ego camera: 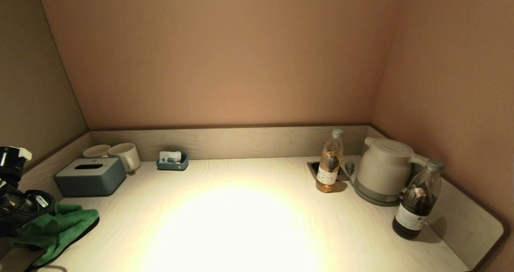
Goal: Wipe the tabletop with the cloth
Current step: Pick up the tablecloth
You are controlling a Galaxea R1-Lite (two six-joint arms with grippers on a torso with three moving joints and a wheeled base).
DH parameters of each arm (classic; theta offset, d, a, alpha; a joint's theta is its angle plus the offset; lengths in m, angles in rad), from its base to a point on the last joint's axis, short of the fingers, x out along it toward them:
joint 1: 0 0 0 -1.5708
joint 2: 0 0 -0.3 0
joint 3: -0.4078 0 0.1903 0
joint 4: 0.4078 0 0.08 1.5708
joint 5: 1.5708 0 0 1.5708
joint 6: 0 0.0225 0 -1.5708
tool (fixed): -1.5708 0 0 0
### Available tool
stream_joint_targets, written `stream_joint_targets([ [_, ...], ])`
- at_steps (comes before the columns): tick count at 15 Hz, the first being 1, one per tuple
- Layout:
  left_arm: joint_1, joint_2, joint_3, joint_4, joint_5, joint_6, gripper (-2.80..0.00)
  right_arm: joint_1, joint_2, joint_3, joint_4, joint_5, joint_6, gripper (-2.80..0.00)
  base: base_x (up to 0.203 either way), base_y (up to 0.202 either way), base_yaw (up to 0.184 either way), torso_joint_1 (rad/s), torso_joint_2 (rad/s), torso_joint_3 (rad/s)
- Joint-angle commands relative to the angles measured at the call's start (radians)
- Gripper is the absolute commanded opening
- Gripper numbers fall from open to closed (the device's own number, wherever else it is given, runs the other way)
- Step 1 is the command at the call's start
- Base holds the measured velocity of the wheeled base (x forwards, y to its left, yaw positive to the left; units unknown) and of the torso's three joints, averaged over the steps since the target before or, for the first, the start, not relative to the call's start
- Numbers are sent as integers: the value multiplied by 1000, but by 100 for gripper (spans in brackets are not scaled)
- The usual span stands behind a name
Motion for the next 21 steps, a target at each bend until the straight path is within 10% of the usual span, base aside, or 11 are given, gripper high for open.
stream_joint_targets([
  [1,-3,-27,-1,2,2,-1,0,1,1,0,-1,1,0,-280,0,0,0,0,0,0],
  [21,-4,175,-101,34,3,9,0,1,1,0,-1,1,0,-280,0,0,0,0,0,0],
])
